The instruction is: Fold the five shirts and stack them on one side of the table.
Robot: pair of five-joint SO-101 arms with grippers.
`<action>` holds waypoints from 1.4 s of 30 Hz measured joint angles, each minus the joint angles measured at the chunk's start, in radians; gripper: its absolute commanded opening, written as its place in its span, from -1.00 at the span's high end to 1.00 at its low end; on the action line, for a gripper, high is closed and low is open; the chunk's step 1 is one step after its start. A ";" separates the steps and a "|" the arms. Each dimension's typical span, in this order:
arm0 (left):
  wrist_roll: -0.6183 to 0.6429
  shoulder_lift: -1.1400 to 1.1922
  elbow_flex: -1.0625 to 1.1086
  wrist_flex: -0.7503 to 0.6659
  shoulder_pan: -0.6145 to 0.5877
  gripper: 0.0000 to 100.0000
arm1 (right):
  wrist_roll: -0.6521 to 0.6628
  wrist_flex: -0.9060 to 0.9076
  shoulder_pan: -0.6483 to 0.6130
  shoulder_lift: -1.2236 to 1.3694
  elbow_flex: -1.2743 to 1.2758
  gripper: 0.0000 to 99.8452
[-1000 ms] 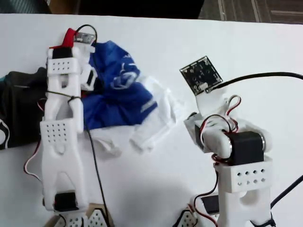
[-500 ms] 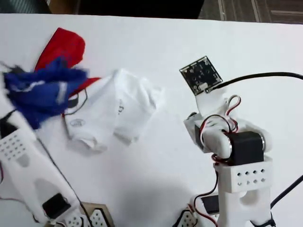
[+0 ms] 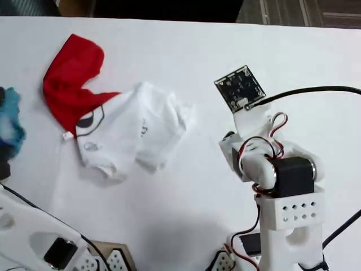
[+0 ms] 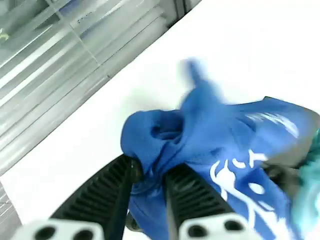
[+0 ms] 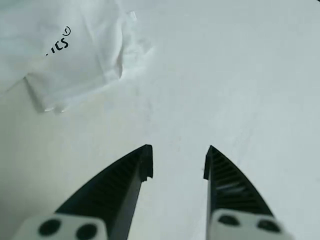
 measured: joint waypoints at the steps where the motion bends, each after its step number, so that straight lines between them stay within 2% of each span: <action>1: -0.009 0.000 0.000 0.008 0.000 0.63 | 0.000 0.000 0.000 0.000 0.000 0.64; 4: -0.078 0.000 0.000 0.012 0.003 0.37 | 0.000 0.000 0.000 0.000 0.000 0.64; 7: -0.103 0.000 -0.002 0.012 0.041 0.34 | 0.000 0.000 0.000 0.000 0.000 0.64; 10: -0.077 0.000 -0.002 0.012 0.121 0.34 | 0.000 0.000 0.000 0.000 0.000 0.64; 17: 0.097 0.000 0.026 0.012 0.446 0.33 | 0.000 0.000 -0.005 0.000 0.000 0.64; 21: 0.192 0.066 0.155 -0.018 0.649 0.33 | 0.000 0.000 -0.005 0.000 0.000 0.64; 24: 0.250 0.173 0.275 -0.089 0.738 0.33 | 0.000 0.000 -0.005 0.000 0.000 0.64; 27: 0.282 0.285 0.331 -0.164 0.763 0.33 | 0.000 0.020 -0.003 0.000 0.000 0.64; 32: 0.267 0.430 0.336 -0.249 0.744 0.35 | 0.000 0.058 -0.003 0.000 0.000 0.64; 35: 0.160 0.479 0.336 -0.265 0.727 0.56 | 0.000 0.061 -0.003 0.000 0.000 0.64; 38: 0.017 0.500 0.328 -0.265 0.706 0.98 | 0.000 0.061 -0.005 0.000 0.000 0.64; 40: -0.068 0.506 0.328 -0.265 0.684 0.92 | 0.000 0.061 -0.003 0.000 0.000 0.64; 42: -0.097 0.506 0.324 -0.265 0.644 0.95 | 0.000 0.061 -0.003 0.000 0.000 0.64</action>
